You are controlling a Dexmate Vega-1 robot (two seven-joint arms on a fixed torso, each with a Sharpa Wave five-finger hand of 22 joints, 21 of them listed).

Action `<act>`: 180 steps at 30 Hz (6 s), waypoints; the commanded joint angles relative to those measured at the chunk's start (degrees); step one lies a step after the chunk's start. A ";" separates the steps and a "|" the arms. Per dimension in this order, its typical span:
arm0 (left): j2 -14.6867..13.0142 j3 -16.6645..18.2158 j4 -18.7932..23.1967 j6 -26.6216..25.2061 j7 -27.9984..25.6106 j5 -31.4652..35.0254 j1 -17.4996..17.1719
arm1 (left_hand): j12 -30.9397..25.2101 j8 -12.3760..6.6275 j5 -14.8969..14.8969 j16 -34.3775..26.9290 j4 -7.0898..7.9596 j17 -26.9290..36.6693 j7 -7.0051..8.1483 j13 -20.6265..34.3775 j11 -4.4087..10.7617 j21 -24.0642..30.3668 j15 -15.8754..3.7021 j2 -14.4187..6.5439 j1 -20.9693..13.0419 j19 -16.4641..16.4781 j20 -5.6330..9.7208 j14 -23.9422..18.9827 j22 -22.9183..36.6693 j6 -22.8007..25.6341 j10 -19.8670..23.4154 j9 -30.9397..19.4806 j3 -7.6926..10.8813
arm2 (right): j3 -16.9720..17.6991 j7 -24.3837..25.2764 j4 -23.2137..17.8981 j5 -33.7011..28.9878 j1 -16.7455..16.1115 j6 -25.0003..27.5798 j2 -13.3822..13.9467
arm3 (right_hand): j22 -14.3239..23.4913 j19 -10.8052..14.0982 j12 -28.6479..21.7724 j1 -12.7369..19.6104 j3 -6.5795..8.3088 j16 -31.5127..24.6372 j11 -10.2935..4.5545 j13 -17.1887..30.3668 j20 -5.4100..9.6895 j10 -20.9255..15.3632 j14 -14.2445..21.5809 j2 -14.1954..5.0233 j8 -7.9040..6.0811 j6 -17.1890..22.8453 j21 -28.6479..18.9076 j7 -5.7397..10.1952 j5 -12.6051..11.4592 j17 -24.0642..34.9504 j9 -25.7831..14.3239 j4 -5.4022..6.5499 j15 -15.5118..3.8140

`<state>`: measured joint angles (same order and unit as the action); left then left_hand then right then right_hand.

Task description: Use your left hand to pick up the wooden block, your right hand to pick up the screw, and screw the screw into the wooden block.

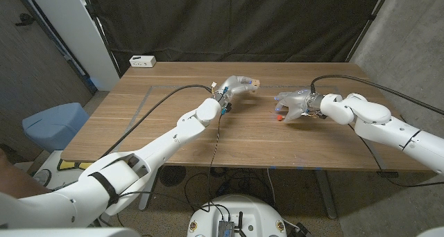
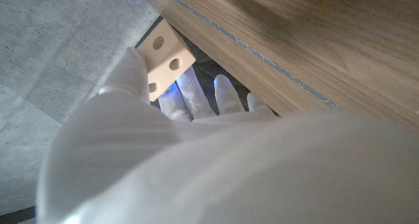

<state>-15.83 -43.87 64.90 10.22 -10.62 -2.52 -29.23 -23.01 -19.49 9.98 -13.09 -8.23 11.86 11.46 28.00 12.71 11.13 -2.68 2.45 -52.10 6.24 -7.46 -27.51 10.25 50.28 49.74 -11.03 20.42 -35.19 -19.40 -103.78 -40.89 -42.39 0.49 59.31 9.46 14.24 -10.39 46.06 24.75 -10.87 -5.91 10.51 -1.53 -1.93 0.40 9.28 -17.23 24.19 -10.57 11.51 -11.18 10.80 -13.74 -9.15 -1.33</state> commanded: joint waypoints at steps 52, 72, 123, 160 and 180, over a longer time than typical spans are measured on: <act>0.64 -0.72 -2.03 -0.02 0.21 0.63 0.97 | 0.80 0.03 0.55 -0.39 0.22 0.08 -0.43 0.24 -0.08 0.54 -6.03 -1.80 -0.12 0.24 0.20 -0.50 0.24 2.07 0.96 -0.37 -0.34 | -3.00 2.57 2.37 -2.04 1.29 1.87 -2.94 | 0.27 2.09 -0.97 1.25 0.91 -0.89 -0.88 0.28 0.92 -2.67 1.35 -0.92 -6.05 8.95 -0.68 -0.87 -0.27 0.35 -1.90 -0.49 -0.71; 1.03 -0.96 -3.23 0.30 0.54 0.61 1.71 | 1.01 0.17 0.60 -0.40 0.31 0.09 -0.48 0.32 -0.10 0.55 -6.04 -2.18 0.05 0.25 0.15 -0.48 0.24 2.06 1.03 -0.39 -0.46 | -3.67 4.09 3.86 -2.71 1.98 0.80 -3.48 | 0.26 3.26 -1.15 2.51 1.45 -1.06 -1.91 0.25 1.40 -4.36 2.61 -1.21 -8.89 12.98 -0.76 -1.19 -0.39 0.40 -2.87 -0.45 -1.66; 1.27 -1.48 -3.04 -0.64 0.35 0.98 1.80 | 1.64 0.46 0.75 -0.46 0.38 0.07 -0.87 0.49 -0.12 0.59 -5.74 -3.03 0.35 0.35 0.17 -0.67 0.25 2.18 1.05 -0.46 -0.77 | -3.53 7.36 4.55 -2.43 0.91 0.31 -3.26 | 0.25 5.17 -1.23 3.63 2.02 -1.22 -2.85 0.23 2.91 -6.95 4.67 -1.67 -13.53 17.95 -0.81 -1.50 -0.48 0.63 -5.05 -0.13 -2.46; 1.03 -1.70 -2.60 0.09 0.41 1.30 1.25 | 2.03 0.63 0.80 -0.44 0.37 0.02 -0.93 0.55 -0.12 0.60 -5.57 -3.33 0.62 0.38 -0.01 -0.74 0.26 2.25 1.10 -0.49 -1.03 | -0.44 9.94 1.08 -0.23 -2.15 3.06 -1.84 | 0.08 7.45 -1.41 4.04 2.29 -1.21 -1.85 0.21 5.66 -9.15 5.93 -1.95 -16.43 19.90 -0.88 -3.40 -0.42 0.81 -6.75 -0.01 -3.36; 0.15 -1.12 -0.46 0.02 -0.42 1.41 -0.29 | 2.23 0.72 0.84 -0.36 0.31 -0.03 -1.04 0.63 -0.14 0.60 -5.59 -3.51 0.69 0.38 0.10 -0.64 0.26 2.36 1.21 -0.51 -1.17 | 4.10 12.49 -2.83 6.81 -5.95 7.99 -1.15 | 0.01 8.94 -1.57 4.00 2.35 -1.36 -0.65 0.20 6.49 -10.70 7.02 -2.06 -17.74 20.62 -0.87 -4.25 -0.30 0.91 -7.51 0.14 -3.63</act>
<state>-15.15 -45.32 63.14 10.49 -10.64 -1.17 -28.61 -20.92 -18.27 10.43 -13.09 -8.26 11.73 11.46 28.30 12.59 11.47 -2.68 0.77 -50.42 6.45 -7.25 -27.92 10.25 50.28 50.22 -11.35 19.13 -33.52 -8.39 -104.49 -37.81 -46.23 5.82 57.79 9.33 22.64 -11.67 49.56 26.61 -11.97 -6.75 10.51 2.34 -11.79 6.87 7.29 -34.56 44.22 -11.31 7.47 -11.48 11.61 -20.96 -9.21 -2.05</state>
